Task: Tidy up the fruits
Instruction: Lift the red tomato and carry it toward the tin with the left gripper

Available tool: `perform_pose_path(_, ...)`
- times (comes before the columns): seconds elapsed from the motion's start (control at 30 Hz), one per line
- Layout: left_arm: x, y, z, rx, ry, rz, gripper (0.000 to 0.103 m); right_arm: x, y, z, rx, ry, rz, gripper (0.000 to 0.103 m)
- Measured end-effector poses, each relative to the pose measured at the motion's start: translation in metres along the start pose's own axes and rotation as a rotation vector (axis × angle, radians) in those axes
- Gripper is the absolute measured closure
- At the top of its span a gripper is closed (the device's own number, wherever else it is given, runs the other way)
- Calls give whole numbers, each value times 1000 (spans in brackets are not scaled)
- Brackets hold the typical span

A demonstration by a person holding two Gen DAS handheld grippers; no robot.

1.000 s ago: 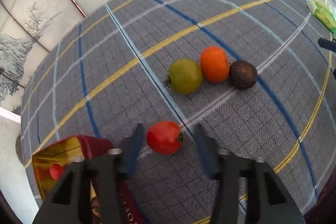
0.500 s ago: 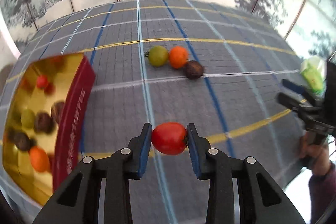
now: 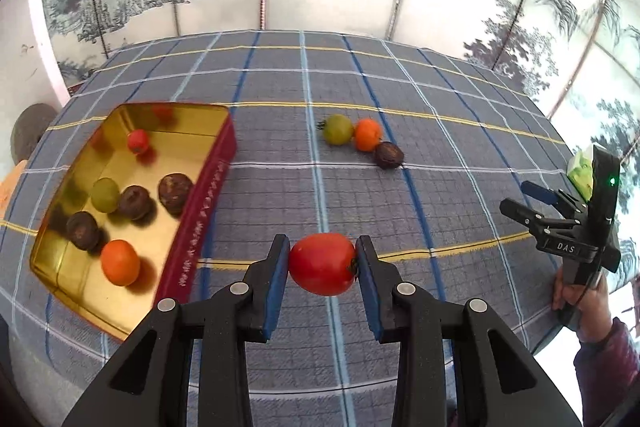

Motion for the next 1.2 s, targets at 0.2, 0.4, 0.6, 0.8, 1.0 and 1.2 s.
perform_pose_path(0.2,11,4,12,4,13,-27,68,-3,1,10,30,2,10,10)
perform_pose_path(0.4,17,7,17,18,8,-36,68,-10,22,47,89,85,-6,11)
perform_pose_path(0.6,20,8,12,11,-1,-42,68,-23,56,86,167,149,-35,11)
perform_pose_path(0.8,23,11,8,2,-10,-47,68,-47,97,101,220,185,-51,11)
perform_pose_path(1.0,26,15,8,0,-12,-53,68,-89,118,105,309,189,13,22)
perform_pose_path(1.2,27,21,11,7,-13,-62,68,-95,115,105,311,191,28,23)
Point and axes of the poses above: each gripper's, at about its wrist camera, not at the fingertips, and x roughly against the way its jaws point, z to its left, y to its top, the point moved 10 cm from there along -x, roughly the way its jaws point, and after that the axes turned 12 degrees about x, right-handed, at the moved point
